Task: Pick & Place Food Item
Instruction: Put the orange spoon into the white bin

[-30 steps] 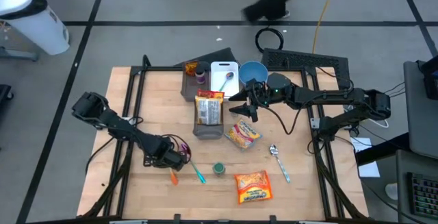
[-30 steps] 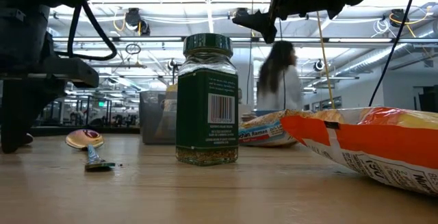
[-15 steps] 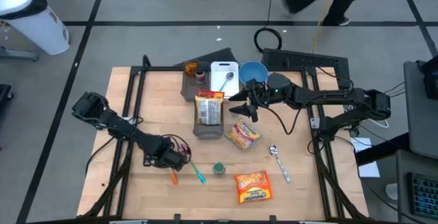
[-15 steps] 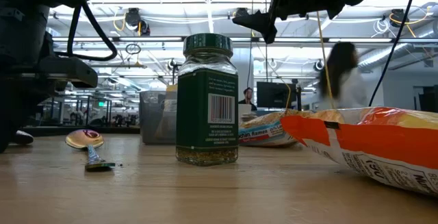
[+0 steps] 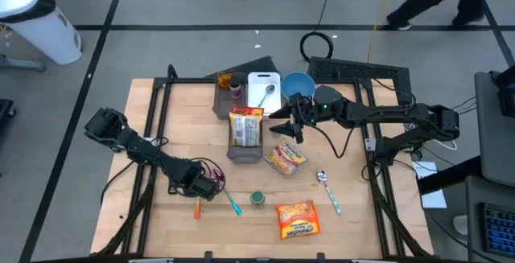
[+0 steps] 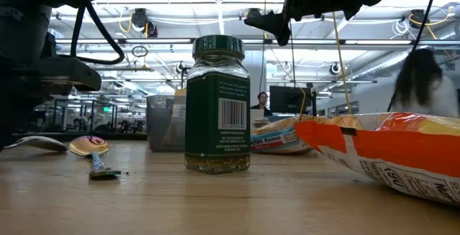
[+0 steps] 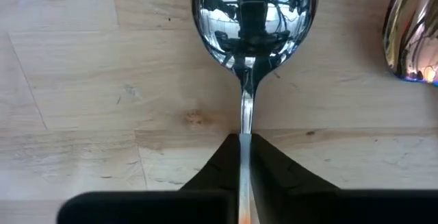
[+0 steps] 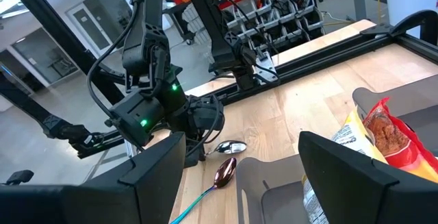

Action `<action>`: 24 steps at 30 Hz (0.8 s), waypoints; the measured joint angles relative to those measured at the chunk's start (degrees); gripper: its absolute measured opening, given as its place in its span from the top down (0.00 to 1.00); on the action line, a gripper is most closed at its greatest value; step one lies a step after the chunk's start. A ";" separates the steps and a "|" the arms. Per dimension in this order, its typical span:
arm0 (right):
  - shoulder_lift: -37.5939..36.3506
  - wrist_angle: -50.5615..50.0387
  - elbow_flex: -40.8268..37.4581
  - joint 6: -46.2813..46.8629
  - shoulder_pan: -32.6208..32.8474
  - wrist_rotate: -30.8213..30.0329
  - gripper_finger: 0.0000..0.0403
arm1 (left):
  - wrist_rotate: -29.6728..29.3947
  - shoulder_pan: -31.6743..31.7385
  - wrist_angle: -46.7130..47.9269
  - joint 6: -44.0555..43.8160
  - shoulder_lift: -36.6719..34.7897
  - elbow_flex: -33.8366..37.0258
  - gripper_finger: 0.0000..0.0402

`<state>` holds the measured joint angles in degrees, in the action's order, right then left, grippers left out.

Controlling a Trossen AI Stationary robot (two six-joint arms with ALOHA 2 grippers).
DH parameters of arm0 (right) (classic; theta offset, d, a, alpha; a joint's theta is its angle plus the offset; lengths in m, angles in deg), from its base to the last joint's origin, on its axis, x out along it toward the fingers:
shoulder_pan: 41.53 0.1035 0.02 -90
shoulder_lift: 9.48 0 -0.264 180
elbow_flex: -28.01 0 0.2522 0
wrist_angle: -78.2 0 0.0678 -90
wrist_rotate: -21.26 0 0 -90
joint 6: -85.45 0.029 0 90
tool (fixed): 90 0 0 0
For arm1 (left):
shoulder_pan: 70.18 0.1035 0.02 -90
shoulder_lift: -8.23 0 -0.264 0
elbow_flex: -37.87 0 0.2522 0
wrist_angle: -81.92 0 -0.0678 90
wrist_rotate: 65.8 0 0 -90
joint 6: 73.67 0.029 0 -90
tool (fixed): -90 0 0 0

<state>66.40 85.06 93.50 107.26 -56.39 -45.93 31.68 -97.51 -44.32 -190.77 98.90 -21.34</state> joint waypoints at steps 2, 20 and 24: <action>0.01 -0.06 0.00 0.00 0.12 -0.02 0.31 | 0.00 0.00 0.02 0.00 0.02 0.00 0.92; 0.02 -0.82 0.00 -0.02 1.64 -0.09 0.31 | -13.93 0.04 9.11 -0.95 -15.10 0.16 0.97; 0.02 -0.81 0.00 0.90 1.64 -0.04 0.31 | -25.97 0.04 11.16 -3.10 -22.68 0.16 0.95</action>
<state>66.42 84.25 93.50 108.16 -54.75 -45.97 5.71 -97.47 -33.16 -193.87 76.22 -21.19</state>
